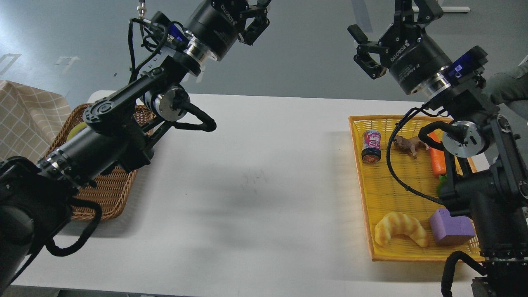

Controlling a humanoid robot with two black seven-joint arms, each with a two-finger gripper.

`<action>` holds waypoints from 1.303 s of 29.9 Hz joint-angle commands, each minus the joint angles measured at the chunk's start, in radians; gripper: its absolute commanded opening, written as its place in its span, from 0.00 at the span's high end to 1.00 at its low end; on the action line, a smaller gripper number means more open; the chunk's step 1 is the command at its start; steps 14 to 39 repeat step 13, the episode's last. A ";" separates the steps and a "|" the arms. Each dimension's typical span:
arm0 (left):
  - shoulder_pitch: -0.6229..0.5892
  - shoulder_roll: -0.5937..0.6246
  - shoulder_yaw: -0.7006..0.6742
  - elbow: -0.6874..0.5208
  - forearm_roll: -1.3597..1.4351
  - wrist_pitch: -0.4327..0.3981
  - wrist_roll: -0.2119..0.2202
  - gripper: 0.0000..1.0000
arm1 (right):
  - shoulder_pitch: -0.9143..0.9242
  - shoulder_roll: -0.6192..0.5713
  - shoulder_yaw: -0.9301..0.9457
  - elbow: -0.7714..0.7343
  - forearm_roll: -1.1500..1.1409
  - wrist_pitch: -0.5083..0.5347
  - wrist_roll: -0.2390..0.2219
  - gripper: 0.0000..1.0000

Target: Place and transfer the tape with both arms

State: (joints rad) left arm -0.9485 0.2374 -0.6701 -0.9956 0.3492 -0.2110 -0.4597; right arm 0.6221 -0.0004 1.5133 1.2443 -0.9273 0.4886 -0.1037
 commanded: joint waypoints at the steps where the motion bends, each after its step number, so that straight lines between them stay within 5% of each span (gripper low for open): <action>1: 0.112 -0.039 -0.054 -0.031 0.004 0.028 0.006 0.02 | 0.057 -0.004 -0.054 -0.005 -0.024 0.000 0.001 0.00; 39: 0.185 -0.038 -0.092 -0.032 0.096 0.019 0.021 0.02 | 0.103 0.000 -0.067 -0.028 -0.071 0.000 -0.001 0.00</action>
